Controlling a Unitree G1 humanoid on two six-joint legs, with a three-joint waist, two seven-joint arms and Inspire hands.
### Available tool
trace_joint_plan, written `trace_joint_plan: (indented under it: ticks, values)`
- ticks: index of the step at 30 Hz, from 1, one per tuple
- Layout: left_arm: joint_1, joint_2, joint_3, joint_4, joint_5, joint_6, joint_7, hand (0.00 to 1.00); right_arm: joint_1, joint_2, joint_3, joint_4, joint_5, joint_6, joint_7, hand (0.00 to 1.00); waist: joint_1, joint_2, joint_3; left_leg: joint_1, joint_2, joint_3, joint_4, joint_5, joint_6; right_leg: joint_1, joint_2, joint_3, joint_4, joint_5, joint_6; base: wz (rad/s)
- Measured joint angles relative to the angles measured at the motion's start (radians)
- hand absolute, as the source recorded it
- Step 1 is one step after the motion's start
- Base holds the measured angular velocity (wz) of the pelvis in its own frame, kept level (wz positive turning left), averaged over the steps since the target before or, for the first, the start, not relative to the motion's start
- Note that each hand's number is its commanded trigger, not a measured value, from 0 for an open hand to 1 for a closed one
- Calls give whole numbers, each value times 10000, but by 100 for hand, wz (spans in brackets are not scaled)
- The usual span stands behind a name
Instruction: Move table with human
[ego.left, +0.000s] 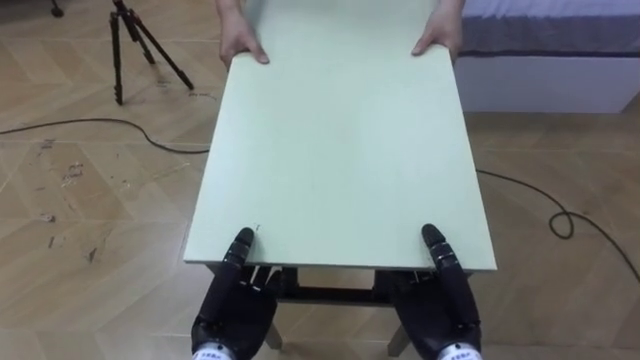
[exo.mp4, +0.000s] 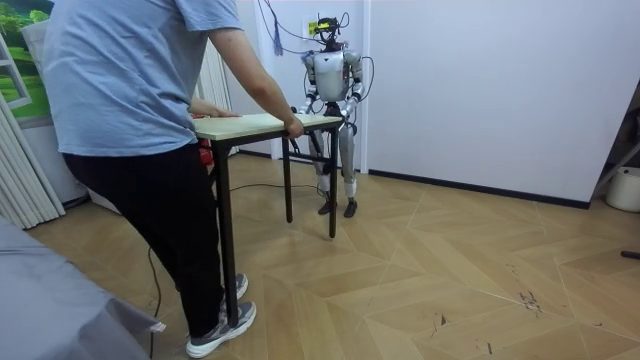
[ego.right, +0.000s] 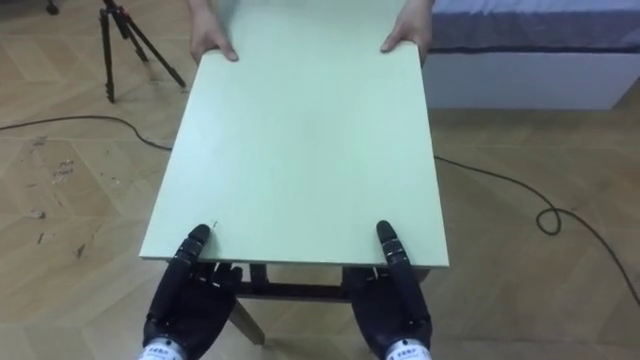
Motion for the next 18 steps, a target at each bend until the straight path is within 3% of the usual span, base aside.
trace_joint_plan:
  ticks: [1, 4, 6, 8, 9, 10, 11, 12, 13, 15, 16, 18]
  values:
    - [9, 20, -10, -22, 84, 0, -16, 100, 58, -4, -2, 0, 60, 0, 51, 100, 30, -89, -44, -162, 11, 7, 269, -6, -11, -93, -18, -20, 52, -10, -13, 7]
    - [93, 38, -67, -138, 102, -39, -26, 100, 92, 0, 3, 20, 60, -7, 177, 100, 97, -152, -45, -914, 174, -77, 1605, -164, -256, -356, 2, -316, 406, -41, -66, 1]
    - [150, 27, -125, -133, 75, -57, -26, 100, 162, -12, 3, 19, 36, -57, 232, 100, 258, -145, -44, -1481, 263, -150, 2749, -164, -258, -364, 11, -231, 363, -70, -172, -13]
    - [274, 78, -181, -139, -15, -64, -71, 100, 226, -125, 53, 20, 2, -66, 307, 100, 326, 3, -21, -2221, 537, -210, 4234, -104, -359, -474, 158, -246, 382, -110, -364, -13]
    - [306, 90, -183, -138, -28, -64, -100, 100, 251, -123, 53, 19, -22, -62, 328, 100, 327, 23, -17, -2354, 600, -176, 4492, -80, -400, -538, 187, -273, 388, -145, -424, -3]
    - [361, 81, -190, -139, -29, -65, -148, 100, 305, -132, 49, 3, -81, -63, 390, 100, 333, 93, 14, -2669, 773, -120, 5210, -21, -525, -613, 266, -348, 437, -174, -529, -28]
    - [557, 67, -188, -144, -47, -76, -256, 100, 391, -173, 56, -13, -135, 0, 411, 100, 411, 210, 6, -2782, 1180, 74, 6507, 127, -733, -660, 344, -618, 604, -239, -637, -39]
    - [680, 73, -185, -149, -87, -81, -326, 100, 430, -175, 56, -13, -179, 45, 410, 100, 446, 280, -24, -2722, 1344, 107, 7094, 172, -802, -659, 378, -819, 643, -266, -669, -36]
    - [790, 88, -185, -157, -123, -93, -454, 100, 485, -178, 54, -49, -236, 84, 440, 100, 365, 390, 5, -2489, 1481, 49, 7848, 197, -846, -725, 457, -1030, 773, -299, -728, 19]
    - [778, 115, -182, -194, -108, -94, -605, 100, 497, -209, 38, -90, -215, 84, 599, 100, 173, 459, 77, -2044, 1590, 18, 7872, 200, -865, -1062, 453, -1341, 1127, -317, -791, 38]
    - [763, 131, -183, -245, -111, -99, -661, 100, 498, -257, 56, -195, -202, 82, 607, 100, 133, 502, 127, -1589, 1589, 0, 7357, 172, -916, -1382, 457, -1417, 1344, -282, -853, 18]
    - [610, 154, -181, -303, -120, -104, -662, 100, 459, -256, 16, -329, -203, 72, 605, 100, 68, 583, 130, -966, 1512, -174, 6344, 49, -1026, -1906, 454, -1620, 1613, -160, -930, 14]
